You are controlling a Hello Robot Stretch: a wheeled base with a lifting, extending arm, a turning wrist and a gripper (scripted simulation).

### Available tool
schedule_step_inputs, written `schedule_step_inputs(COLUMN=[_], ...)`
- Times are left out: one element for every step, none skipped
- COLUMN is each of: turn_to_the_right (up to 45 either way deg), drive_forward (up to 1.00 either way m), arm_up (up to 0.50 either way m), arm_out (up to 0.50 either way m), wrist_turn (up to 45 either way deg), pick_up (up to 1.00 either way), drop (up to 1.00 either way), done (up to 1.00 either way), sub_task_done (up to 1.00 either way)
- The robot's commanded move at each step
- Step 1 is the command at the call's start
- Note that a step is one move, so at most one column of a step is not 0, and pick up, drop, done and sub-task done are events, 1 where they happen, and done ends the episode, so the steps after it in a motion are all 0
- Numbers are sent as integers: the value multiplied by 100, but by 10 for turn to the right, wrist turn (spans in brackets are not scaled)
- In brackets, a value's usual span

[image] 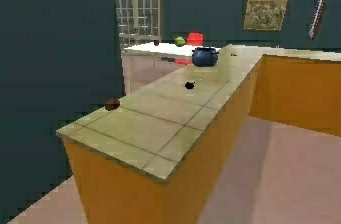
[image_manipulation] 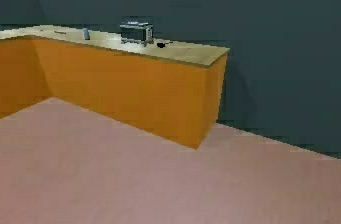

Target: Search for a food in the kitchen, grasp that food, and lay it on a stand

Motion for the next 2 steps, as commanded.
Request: schedule_step_inputs(turn_to_the_right=[-450,-270], drive_forward=[0,0], arm_up=[0,0], arm_out=[0,0], wrist_turn=[0,0], pick_up=[0,0], drop=[0,0], done=[0,0], sub_task_done=[0,0])
